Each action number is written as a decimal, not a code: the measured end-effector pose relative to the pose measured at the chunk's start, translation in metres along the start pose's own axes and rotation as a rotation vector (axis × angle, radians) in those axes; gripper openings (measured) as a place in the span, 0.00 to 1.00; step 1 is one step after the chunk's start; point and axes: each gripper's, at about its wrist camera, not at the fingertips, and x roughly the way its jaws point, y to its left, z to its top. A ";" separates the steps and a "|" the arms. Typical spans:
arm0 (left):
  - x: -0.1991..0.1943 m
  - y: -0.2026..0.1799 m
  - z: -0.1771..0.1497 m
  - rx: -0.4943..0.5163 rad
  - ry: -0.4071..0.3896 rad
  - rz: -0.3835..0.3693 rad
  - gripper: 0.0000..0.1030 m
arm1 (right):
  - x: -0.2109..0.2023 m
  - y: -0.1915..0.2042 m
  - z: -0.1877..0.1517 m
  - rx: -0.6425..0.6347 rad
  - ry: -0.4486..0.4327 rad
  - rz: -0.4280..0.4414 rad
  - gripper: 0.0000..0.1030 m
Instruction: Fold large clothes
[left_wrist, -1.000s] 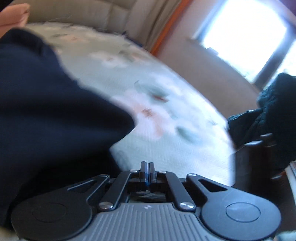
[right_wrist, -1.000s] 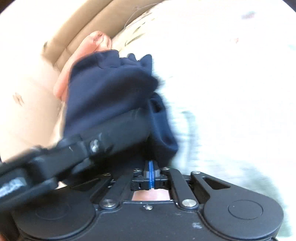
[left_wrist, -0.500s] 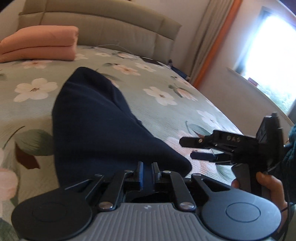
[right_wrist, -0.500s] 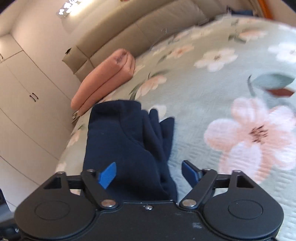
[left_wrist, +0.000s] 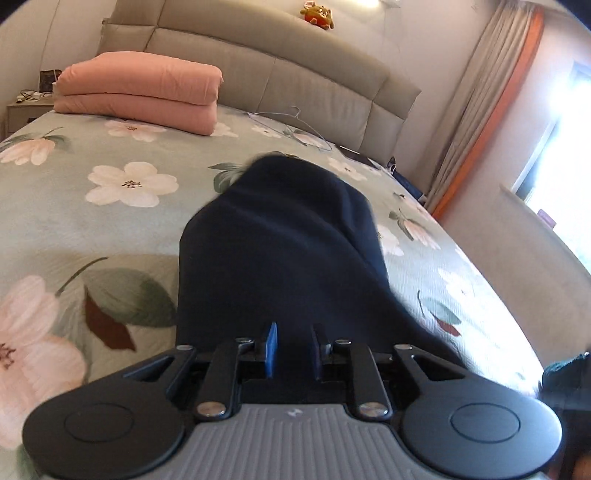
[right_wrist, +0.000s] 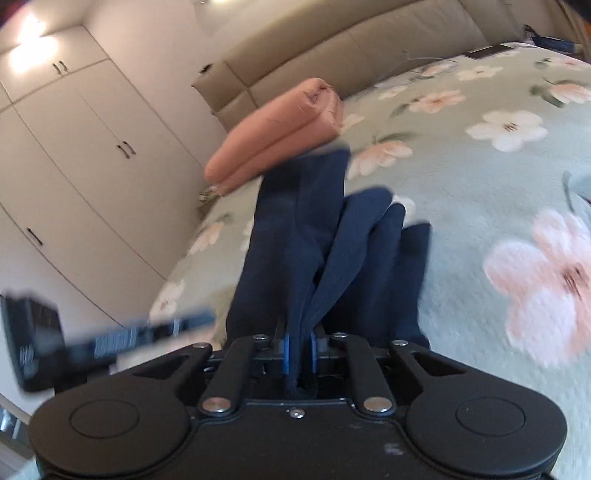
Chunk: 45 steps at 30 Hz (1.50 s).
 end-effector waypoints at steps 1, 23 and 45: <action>0.011 -0.001 0.000 0.020 0.009 -0.005 0.26 | 0.004 -0.007 -0.010 0.022 0.017 -0.051 0.12; 0.065 -0.011 -0.049 0.198 0.187 -0.030 0.01 | 0.235 0.037 0.088 -0.693 -0.059 -0.239 0.02; 0.039 0.022 -0.056 0.167 0.233 -0.088 0.01 | 0.169 0.048 0.023 -0.544 0.036 -0.286 0.02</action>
